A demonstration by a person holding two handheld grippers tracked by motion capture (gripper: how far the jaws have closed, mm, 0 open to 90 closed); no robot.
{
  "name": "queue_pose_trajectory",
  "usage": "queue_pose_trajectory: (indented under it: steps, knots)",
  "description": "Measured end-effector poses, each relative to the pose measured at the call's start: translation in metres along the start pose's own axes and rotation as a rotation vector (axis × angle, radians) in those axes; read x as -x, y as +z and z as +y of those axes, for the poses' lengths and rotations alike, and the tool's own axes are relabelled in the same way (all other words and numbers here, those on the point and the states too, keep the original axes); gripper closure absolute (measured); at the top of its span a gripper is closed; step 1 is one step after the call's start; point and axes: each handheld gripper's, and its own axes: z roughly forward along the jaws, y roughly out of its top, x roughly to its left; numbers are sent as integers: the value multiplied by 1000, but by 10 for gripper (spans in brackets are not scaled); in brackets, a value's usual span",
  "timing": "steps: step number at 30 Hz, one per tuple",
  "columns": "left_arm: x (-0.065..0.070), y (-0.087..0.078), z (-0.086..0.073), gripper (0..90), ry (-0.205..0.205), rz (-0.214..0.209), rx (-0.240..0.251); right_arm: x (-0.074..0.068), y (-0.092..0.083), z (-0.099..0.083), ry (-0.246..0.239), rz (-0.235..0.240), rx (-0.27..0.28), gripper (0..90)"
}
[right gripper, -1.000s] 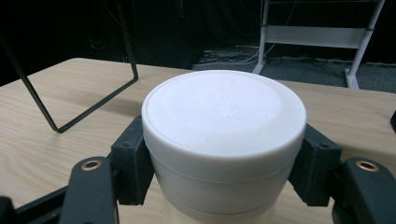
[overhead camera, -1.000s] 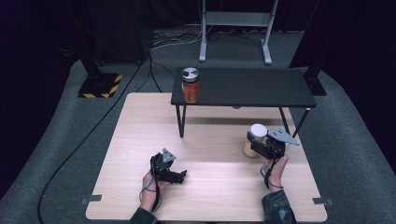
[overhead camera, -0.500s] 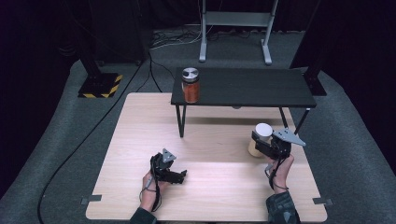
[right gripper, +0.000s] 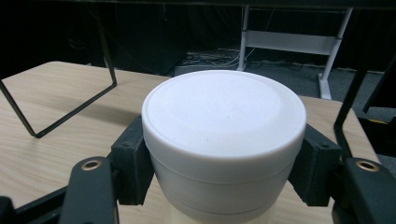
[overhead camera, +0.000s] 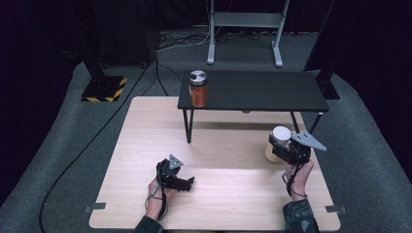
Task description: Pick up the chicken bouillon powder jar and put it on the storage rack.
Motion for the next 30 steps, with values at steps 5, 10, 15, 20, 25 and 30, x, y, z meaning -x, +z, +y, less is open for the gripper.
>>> queue_pose_trajectory:
  steps: [5, 10, 15, 20, 25, 30]
  knots:
    - [0, 0, 0, 0, 1, 0, 0, 4, -6, 5, -3, -21, 3, 332]
    - [0, 0, 0, 0, 1, 0, 0, 6, -9, 10, -23, -41, -4, 332]
    - [0, 0, 0, 0, 0, 0, 0, 9, -11, 13, -36, -57, -15, 331]
    - [0, 0, 0, 0, -1, 0, 0, 12, -13, 13, -30, -70, -17, 331]
    - [0, 0, 0, 0, -1, 0, 0, 14, -16, 15, -29, -80, -14, 332]
    - [0, 0, 0, 0, -1, 0, 0, 16, -18, 18, -33, -88, -11, 332]
